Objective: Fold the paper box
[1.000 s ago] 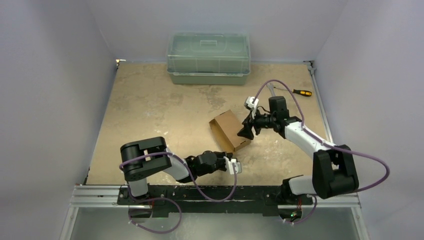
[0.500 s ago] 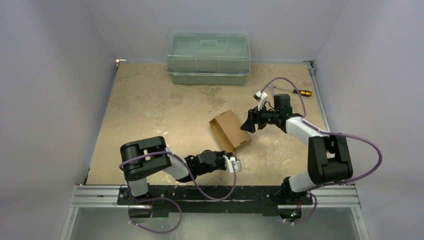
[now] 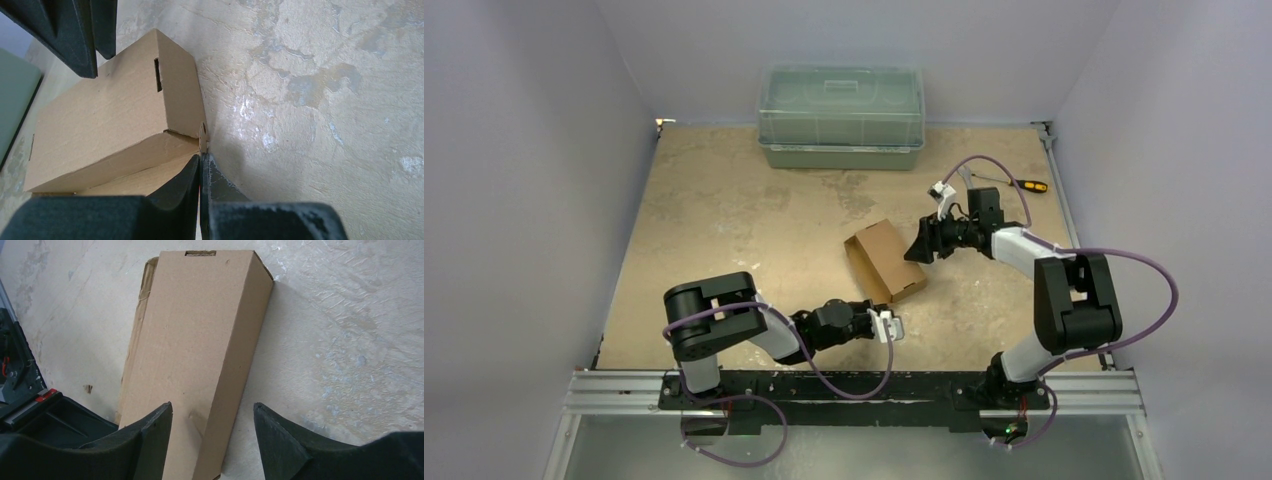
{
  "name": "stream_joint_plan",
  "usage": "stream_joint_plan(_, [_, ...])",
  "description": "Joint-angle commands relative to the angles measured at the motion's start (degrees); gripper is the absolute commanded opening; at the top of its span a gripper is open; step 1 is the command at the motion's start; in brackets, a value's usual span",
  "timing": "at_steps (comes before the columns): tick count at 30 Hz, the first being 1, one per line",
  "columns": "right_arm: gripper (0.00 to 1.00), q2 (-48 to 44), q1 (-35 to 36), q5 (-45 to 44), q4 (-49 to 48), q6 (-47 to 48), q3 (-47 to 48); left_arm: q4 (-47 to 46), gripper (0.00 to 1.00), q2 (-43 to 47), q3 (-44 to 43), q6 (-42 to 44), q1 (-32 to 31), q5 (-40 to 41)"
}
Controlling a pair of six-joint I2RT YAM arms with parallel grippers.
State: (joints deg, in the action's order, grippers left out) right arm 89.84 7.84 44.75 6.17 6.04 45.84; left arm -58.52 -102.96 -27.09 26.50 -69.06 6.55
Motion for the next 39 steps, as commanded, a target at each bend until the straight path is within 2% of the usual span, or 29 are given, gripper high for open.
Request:
stream_joint_plan(1, [0.62, 1.21, -0.38, 1.70, 0.99, -0.77, 3.05, -2.98, 0.00, 1.22, 0.95, -2.29, 0.63, -0.69])
stream_joint_plan(15, [0.54, 4.13, -0.43, -1.03, 3.35, -0.68, 5.07, -3.87, 0.00, 1.71, 1.47, -4.46, 1.20, -0.09])
stream_joint_plan(39, [0.49, 5.62, -0.43, -5.09, 4.81, -0.62, 6.11, -14.44, 0.00, -0.58, 5.25, -10.33, 1.73, -0.17])
